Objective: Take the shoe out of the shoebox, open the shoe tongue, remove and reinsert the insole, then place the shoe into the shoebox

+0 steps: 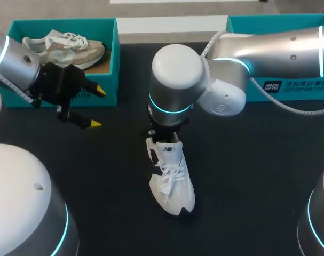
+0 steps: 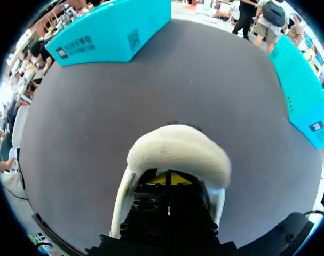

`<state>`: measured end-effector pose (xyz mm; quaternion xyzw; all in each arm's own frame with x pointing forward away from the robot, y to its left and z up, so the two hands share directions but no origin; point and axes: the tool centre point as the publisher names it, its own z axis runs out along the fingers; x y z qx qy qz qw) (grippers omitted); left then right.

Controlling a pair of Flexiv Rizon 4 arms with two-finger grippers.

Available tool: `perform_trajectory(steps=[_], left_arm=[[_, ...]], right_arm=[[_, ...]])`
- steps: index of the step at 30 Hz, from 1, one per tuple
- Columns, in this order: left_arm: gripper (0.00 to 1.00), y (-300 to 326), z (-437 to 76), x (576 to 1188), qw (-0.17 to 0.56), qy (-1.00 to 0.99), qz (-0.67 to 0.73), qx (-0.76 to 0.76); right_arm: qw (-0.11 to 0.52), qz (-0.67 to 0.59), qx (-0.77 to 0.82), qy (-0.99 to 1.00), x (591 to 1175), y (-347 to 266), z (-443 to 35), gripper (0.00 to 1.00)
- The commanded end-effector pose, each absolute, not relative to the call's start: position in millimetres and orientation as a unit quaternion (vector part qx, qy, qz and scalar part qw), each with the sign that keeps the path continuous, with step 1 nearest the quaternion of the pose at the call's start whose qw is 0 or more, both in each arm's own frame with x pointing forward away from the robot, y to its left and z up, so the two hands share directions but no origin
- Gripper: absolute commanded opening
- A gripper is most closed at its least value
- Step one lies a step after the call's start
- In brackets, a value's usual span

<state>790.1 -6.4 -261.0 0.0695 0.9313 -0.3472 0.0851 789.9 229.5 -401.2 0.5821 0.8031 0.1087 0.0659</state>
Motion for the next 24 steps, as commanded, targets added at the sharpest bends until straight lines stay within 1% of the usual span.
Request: perform_trajectory(steps=[1,6,9,10,12,13,15,18,24], left_arm=[[1.00,-6.4,-260.8,789.0,0.086,0.932,-0.345,0.069],[1.00,-6.4,-260.8,789.0,0.086,0.932,-0.345,0.069],[1.00,-6.4,-260.8,789.0,0.086,0.932,-0.345,0.069],[1.00,-6.4,-260.8,789.0,0.086,0.932,-0.345,0.069],[1.00,-6.4,-260.8,789.0,0.086,0.932,-0.345,0.069],[1.00,-6.4,-260.8,789.0,0.086,0.932,-0.345,0.069],[1.00,-6.4,-260.8,789.0,0.086,0.932,-0.345,0.069],[1.00,-6.4,-260.8,789.0,0.086,0.932,-0.345,0.069],[1.00,-6.4,-260.8,789.0,0.086,0.932,-0.345,0.069]], right_arm=[[0.056,0.091,0.583,0.806,793.9,227.5,-407.5,0.00],[0.042,0.071,0.583,0.809,783.6,216.3,-383.7,0.00],[0.007,0.046,0.578,0.815,775.0,214.0,-363.7,0.00],[-0.016,0.034,0.572,0.819,772.0,213.3,-359.4,0.00],[-0.026,0.021,0.573,0.819,765.5,211.7,-349.7,0.00],[-0.045,0.010,0.570,0.820,762.0,211.3,-346.5,0.00],[-0.063,-0.009,0.574,0.817,754.4,211.8,-337.7,0.00],[-0.093,-0.051,0.574,0.812,743.7,212.0,-331.1,0.00],[-0.112,-0.057,0.599,0.791,731.6,213.7,-331.9,0.00]])
